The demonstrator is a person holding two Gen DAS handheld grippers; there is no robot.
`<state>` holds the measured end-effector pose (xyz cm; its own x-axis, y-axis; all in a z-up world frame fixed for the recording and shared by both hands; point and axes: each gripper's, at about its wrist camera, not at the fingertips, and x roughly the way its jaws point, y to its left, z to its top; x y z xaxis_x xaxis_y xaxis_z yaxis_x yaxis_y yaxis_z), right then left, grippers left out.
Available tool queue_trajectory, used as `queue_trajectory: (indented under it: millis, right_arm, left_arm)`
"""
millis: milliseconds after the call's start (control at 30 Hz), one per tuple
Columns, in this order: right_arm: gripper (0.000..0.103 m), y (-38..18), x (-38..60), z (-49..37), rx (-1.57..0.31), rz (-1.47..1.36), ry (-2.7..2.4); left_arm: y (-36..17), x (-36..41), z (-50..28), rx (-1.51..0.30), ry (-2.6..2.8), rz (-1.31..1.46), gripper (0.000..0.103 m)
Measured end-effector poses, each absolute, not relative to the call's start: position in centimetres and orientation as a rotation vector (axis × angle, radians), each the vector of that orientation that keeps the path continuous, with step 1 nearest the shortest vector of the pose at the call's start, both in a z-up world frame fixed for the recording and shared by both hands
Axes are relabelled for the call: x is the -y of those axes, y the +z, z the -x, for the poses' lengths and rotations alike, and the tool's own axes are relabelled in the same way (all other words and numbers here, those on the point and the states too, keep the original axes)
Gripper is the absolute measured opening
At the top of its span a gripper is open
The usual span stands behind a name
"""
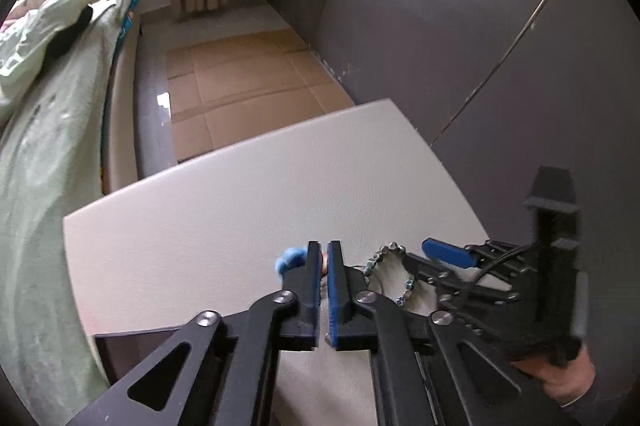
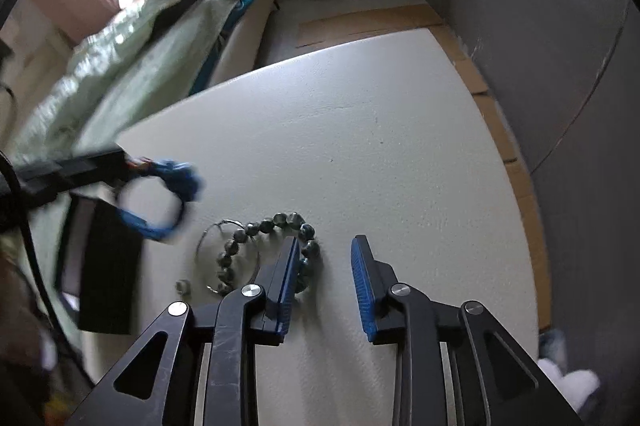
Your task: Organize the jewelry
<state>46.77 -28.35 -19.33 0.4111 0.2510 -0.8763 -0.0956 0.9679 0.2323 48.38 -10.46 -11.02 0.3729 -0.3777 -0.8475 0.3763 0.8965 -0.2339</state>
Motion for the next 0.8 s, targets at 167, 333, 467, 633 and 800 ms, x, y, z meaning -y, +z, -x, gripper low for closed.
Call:
queue_trajectory:
  millis: [167,333,467,633,800]
  right_arm:
    - [0.028,-19.2,25.2,-46.7,-1.132,0.075,0.145]
    - [0.012,-19.2,23.9,-46.1,-1.114,0.165,0.160]
    - [0.011,-18.9,24.8,-45.3,-1.124,0.153,0.166]
    - [0.011,-18.7,27.1,-43.8,-1.113,0.079,0.159]
    - [0.011,-18.1,29.9,-42.7,-1.082,-0.002,0.149]
  left_arm:
    - [-9.1,8.9,-47.6,-1.046,-0.453,0.012,0.002]
    - [-8.4,7.8,-46.9,-1.051,-0.430,0.001,0.002]
    - [-8.7,7.8,-46.6,-1.081,-0.437,-0.009,0.005]
    - [-9.8,9.4,-46.6,-1.104,-0.467,-0.053,0.053]
    - [-11.0,10.5,-47.1,-1.125,-0.480,-0.070,0.055]
